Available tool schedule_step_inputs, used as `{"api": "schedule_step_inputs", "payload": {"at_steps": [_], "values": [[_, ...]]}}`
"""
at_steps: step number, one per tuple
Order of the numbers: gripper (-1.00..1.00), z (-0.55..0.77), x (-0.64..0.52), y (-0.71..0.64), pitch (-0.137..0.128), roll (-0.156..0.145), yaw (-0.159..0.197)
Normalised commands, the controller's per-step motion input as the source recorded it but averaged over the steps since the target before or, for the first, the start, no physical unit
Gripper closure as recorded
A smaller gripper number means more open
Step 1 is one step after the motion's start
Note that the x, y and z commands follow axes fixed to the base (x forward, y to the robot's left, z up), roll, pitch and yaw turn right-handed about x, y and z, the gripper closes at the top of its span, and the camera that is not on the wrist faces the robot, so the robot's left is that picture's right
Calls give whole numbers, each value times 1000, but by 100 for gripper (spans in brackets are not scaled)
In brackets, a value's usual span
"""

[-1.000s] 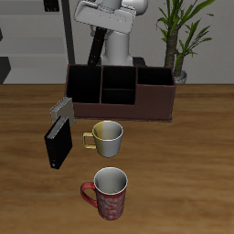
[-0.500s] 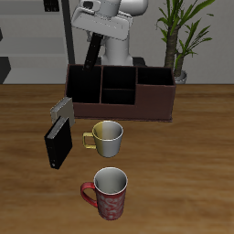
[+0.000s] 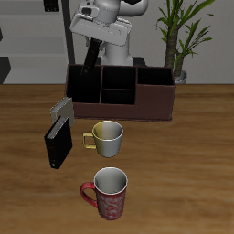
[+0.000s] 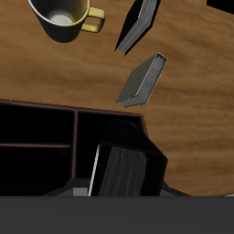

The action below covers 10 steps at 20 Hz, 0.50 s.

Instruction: Place the left black book into the back desk caddy's left compartment

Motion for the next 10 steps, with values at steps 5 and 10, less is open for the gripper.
{"api": "schedule_step_inputs", "payload": {"at_steps": [5, 10], "values": [[100, -125, 63, 15, 17, 10, -14], [100, -126, 85, -42, 21, -11, -11]]}}
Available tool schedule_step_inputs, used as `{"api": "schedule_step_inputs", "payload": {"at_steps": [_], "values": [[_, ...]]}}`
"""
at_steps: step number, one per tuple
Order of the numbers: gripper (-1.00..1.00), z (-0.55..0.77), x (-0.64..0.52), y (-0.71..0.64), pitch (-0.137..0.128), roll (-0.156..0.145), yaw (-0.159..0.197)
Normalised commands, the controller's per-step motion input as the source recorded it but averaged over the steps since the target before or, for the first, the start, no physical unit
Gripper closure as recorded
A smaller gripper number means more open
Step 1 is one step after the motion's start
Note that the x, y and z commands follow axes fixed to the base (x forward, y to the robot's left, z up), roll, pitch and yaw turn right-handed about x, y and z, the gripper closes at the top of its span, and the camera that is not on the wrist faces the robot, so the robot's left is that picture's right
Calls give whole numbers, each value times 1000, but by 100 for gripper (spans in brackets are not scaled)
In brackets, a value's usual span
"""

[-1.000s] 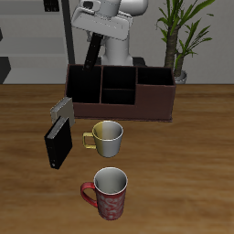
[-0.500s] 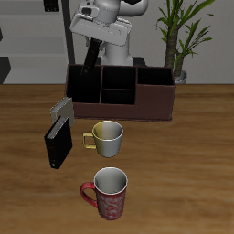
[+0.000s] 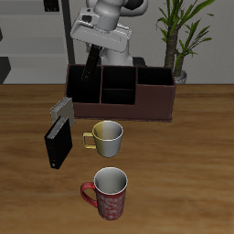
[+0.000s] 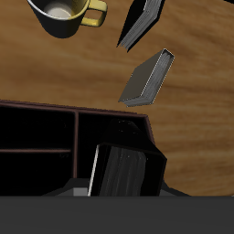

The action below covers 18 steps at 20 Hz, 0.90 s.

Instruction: Place the left black book into the back desk caddy's left compartment

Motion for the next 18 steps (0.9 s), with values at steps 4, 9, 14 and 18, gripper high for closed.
{"api": "schedule_step_inputs", "payload": {"at_steps": [4, 9, 14, 18], "values": [[100, -181, 101, -42, 29, -3, -6], [100, -154, 69, 33, 26, 10, -11], [100, -110, 48, 22, 11, 9, -2], [100, -177, 81, 31, 23, 14, -7]]}}
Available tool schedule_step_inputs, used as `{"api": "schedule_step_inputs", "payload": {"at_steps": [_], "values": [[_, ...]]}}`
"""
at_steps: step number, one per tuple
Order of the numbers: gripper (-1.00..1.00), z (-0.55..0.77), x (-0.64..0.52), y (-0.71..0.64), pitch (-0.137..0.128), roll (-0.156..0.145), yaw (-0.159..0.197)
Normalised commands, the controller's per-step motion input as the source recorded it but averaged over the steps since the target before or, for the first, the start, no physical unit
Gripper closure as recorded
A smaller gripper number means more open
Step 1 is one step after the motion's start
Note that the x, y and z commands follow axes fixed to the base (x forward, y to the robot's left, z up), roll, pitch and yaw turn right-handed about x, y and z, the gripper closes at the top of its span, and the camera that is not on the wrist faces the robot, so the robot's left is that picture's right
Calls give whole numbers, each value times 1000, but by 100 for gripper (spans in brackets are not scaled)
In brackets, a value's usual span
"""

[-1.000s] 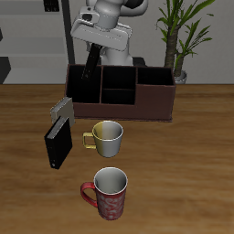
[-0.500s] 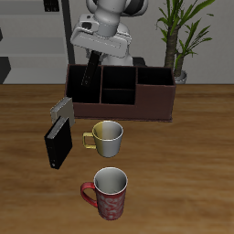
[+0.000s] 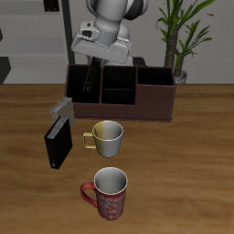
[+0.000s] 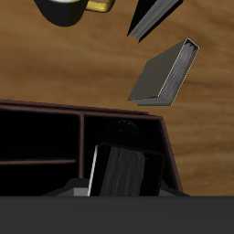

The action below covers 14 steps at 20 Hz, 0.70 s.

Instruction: Place the left black book into the back desk caddy's left compartment

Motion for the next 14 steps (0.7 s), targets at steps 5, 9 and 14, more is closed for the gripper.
{"api": "schedule_step_inputs", "payload": {"at_steps": [5, 9, 14], "values": [[100, -157, 58, -58, 19, -4, -9], [100, -202, 107, 2, 38, 3, 4], [100, -140, 71, -25, 18, 5, 2]]}}
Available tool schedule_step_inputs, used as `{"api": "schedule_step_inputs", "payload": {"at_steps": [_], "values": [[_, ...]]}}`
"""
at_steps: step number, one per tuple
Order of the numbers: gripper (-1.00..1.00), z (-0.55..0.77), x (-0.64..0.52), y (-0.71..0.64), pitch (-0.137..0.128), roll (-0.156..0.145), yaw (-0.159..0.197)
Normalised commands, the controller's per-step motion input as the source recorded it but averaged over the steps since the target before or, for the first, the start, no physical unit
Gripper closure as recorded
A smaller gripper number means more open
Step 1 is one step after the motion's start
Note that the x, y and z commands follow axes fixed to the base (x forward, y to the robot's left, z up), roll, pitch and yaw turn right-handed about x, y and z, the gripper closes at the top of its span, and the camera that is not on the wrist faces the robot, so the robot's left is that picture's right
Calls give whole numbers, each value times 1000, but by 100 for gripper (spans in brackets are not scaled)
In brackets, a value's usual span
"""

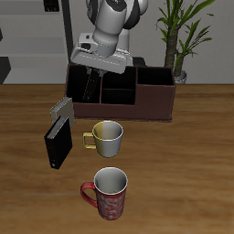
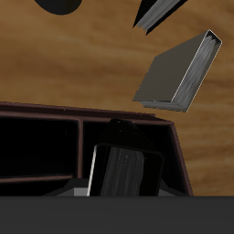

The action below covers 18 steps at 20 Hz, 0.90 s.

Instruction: Place the left black book into the back desk caddy's left compartment

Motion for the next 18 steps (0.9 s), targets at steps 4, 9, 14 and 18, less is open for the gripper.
{"api": "schedule_step_inputs", "payload": {"at_steps": [4, 9, 14, 18], "values": [[100, -178, 108, -36, 32, 19, -6], [100, -194, 97, -17, 44, 10, 12], [100, -118, 6, -17, 26, 10, -1], [100, -80, -211, 102, -7, 17, 30]]}}
